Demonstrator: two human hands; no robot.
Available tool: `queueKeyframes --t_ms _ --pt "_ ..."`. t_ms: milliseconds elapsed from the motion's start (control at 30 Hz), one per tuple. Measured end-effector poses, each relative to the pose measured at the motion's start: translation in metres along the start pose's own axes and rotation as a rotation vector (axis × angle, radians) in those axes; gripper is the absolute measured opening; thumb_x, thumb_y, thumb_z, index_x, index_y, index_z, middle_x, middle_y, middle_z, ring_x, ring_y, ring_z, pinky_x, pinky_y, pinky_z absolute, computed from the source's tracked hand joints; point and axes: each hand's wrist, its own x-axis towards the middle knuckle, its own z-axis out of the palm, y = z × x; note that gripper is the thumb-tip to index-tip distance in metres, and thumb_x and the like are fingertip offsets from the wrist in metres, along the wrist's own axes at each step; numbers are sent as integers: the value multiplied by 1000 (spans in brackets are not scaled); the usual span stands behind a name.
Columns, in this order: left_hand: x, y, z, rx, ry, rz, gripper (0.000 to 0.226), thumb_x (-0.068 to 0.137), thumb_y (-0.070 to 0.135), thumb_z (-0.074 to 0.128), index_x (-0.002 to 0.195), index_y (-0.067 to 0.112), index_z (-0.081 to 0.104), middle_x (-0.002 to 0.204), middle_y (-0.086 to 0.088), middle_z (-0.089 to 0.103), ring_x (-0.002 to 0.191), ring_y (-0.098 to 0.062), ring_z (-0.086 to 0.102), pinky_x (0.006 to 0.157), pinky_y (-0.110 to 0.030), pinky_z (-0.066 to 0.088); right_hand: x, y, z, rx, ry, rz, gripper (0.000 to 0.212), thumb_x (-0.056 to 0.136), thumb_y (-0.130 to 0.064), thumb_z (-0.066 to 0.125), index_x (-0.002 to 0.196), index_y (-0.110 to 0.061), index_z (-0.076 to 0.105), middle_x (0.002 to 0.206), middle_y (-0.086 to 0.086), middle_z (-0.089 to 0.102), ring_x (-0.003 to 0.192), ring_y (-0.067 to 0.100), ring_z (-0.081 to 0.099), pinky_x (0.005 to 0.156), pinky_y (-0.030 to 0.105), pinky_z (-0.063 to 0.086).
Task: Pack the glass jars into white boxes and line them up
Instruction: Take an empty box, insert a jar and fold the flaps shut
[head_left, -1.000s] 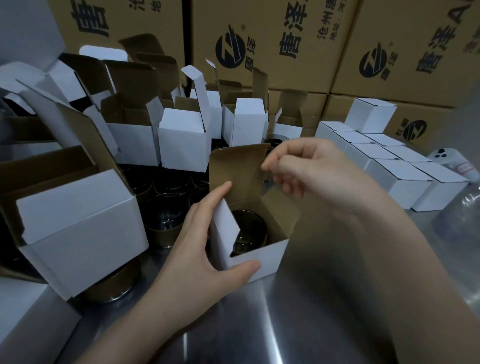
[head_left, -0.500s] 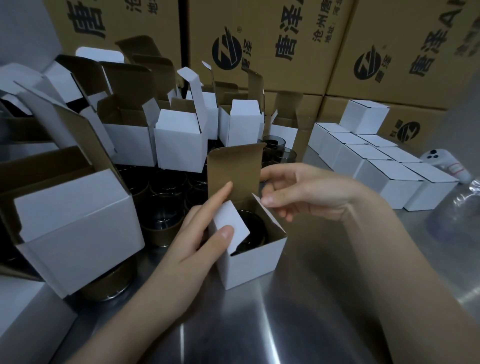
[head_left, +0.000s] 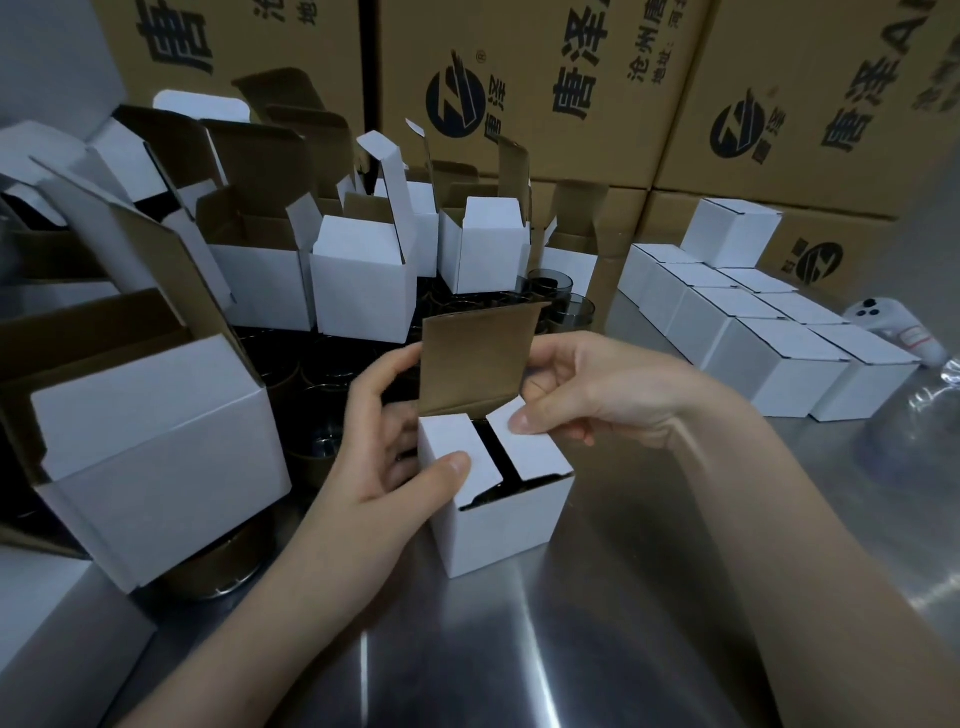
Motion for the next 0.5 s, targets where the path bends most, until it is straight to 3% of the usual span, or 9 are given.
queueKeyframes --t_ms 100,233,300,400,500 --pt "-1 2 -1 29 -38 11 57 83 15 59 132 42 49 121 10 65 114 -8 62 87 -15 49 -2 -2 1 -21 -23 -50 40 82 8 68 79 -31 78 59 14 41 42 12 37 40 21 28" --pt "-1 3 0 45 -58 8 34 84 16 60 114 30 66 116 8 67 109 -6 63 82 -11 48 -2 -3 0 -61 21 -29 35 90 -1 62 95 -31 79 88 33 64 50 16 41 37 18 32" --pt "-1 3 0 31 -55 -7 30 84 16 60 112 25 67 114 6 68 106 -8 64 80 -11 49 -2 -5 -1 -86 -3 -15 31 93 -8 63 98 -34 78 108 39 60 60 27 42 37 18 35" --pt "0 1 -1 33 -49 -25 29 83 16 61 110 23 68 115 4 68 108 -11 64 82 -15 51 -5 -4 -4 -95 -67 -7 28 92 -14 65 105 -36 76 106 35 62 66 25 48 42 19 40" --pt "0 -1 -1 44 -31 -36 30 80 14 60 107 24 69 117 1 67 112 -15 62 89 -22 52 -8 -3 -8 -93 -107 12 30 94 -15 63 108 -40 74 83 16 68 64 14 54 47 20 45"
